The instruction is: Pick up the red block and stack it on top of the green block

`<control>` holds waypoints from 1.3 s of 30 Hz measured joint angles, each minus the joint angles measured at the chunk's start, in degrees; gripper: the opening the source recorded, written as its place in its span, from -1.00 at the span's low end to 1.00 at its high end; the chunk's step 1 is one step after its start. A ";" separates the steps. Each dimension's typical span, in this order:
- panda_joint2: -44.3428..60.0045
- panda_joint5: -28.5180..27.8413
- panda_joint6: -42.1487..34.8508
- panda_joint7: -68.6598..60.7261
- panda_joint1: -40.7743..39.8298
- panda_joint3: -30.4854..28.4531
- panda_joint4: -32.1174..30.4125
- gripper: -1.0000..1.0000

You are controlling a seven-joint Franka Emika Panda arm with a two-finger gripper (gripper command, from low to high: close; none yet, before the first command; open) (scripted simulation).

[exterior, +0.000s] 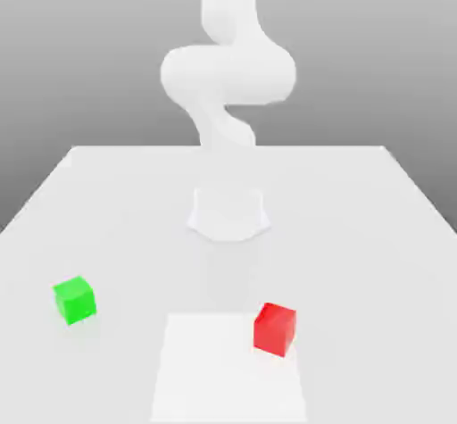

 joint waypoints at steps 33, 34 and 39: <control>54.49 7.08 38.03 -53.76 14.56 -2.22 -24.78 -1.00; 54.49 7.08 38.03 -53.76 14.56 -2.22 -24.78 -1.00; 55.01 7.28 38.34 -53.87 14.21 -1.80 -24.74 -1.00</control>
